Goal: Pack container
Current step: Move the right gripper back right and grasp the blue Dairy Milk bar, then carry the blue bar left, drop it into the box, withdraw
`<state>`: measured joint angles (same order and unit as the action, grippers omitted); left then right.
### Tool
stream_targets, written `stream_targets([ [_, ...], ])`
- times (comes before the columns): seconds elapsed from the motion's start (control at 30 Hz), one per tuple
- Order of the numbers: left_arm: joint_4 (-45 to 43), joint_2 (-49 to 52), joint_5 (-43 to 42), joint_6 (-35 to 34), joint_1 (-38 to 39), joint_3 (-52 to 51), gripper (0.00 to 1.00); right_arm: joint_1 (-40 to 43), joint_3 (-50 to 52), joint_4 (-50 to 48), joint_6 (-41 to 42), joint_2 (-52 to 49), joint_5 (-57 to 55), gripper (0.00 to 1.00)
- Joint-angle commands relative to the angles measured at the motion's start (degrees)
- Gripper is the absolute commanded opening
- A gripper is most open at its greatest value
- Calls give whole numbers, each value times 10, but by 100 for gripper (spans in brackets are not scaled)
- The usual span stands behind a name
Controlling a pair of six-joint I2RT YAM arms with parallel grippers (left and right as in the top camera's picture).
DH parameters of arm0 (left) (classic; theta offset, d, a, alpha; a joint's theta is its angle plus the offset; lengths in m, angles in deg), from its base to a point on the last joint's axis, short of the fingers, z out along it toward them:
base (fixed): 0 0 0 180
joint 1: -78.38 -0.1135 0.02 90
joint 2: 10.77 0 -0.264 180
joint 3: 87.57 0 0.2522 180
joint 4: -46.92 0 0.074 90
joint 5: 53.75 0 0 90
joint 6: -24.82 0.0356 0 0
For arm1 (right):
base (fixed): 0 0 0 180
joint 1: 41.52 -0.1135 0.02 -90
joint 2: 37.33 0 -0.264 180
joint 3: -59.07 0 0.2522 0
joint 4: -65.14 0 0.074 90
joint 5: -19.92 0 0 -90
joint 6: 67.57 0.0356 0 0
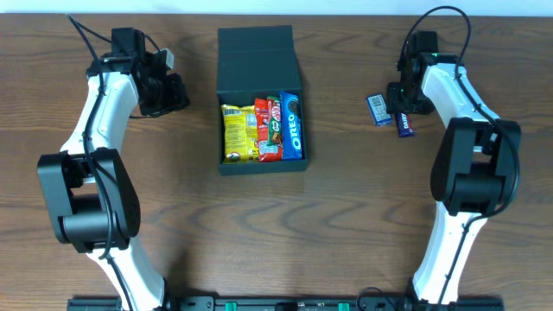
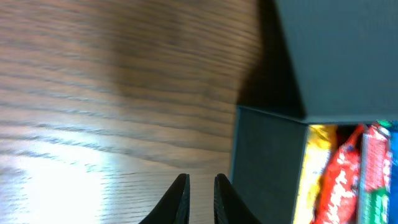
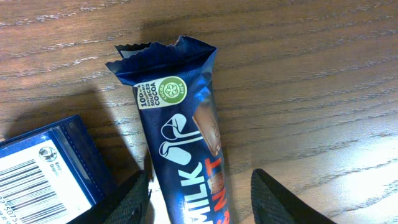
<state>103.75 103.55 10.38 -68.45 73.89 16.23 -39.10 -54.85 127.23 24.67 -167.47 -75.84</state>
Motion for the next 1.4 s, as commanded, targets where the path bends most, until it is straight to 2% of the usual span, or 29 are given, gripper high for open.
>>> stream_targets([
  [0.0, 1, -16, -63, 70, 1, 14, 16, 17, -2, 1, -20, -12, 29, 51],
  [0.07, 4, -16, -76, 95, 1, 14, 16, 21, -2, 1, -21, -13, 48, 50],
  [0.2, 38, -16, -118, 195, 1, 14, 17, 29, -2, 5, -32, -13, 65, 47],
  [0.43, 90, -16, -119, 303, 1, 14, 17, 30, -2, 12, -58, -14, 93, 44],
  [0.7, 90, -16, -119, 310, 1, 14, 18, 30, -2, 18, -57, -14, 92, 28],
  [1.0, 90, -16, -112, 321, 1, 17, 18, 28, -25, 48, -55, -13, 93, 20],
  [1.17, 92, -16, -112, 327, 1, 29, 18, 24, -111, 116, -55, -13, 93, 16],
  [1.37, 112, -16, -91, 345, 1, 63, 20, -10, -278, 230, -40, -13, 139, 13],
])
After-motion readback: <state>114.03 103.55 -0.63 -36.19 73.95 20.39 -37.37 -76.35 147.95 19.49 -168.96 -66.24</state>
